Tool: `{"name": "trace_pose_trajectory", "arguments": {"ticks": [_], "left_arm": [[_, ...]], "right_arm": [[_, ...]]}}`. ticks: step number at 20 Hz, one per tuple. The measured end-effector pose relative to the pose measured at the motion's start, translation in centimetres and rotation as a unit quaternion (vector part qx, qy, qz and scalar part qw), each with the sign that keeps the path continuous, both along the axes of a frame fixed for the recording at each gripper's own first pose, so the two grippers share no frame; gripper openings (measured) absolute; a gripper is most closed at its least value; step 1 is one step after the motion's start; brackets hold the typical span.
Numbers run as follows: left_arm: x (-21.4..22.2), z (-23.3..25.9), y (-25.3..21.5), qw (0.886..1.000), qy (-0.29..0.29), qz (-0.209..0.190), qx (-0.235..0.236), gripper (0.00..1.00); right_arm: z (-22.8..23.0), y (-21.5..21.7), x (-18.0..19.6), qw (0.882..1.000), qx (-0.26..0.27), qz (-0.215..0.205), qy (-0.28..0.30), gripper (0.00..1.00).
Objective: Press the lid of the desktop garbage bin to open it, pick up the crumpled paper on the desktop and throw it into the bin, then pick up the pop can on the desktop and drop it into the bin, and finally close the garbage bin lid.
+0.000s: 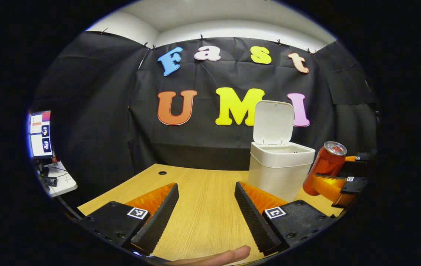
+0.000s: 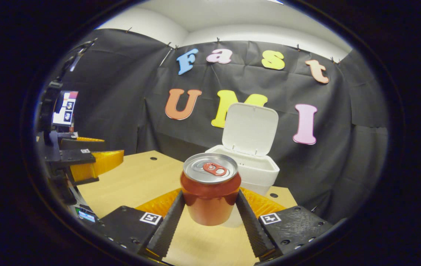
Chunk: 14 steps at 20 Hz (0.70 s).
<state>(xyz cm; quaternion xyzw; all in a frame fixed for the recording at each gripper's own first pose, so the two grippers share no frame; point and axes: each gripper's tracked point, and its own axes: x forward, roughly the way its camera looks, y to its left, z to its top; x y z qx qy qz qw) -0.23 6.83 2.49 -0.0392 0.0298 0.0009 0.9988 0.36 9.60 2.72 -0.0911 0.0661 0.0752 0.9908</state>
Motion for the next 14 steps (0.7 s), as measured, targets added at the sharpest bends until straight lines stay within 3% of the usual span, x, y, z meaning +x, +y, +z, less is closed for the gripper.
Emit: {"name": "trace_pose_trajectory", "arguments": {"ticks": [7, 14], "left_arm": [[0.1, 0.1, 1.4, 1.000, 0.006, 0.008, -0.015, 0.98], [0.2, 0.1, 1.8, 1.000, 0.008, 0.010, -0.020, 0.98]], "right_arm": [[9.5, -0.9, 5.1, 0.999, 0.026, -0.022, -0.029, 0.82], [11.4, -4.0, 13.2, 0.995, -0.004, -0.101, -0.011, 0.80]]}}
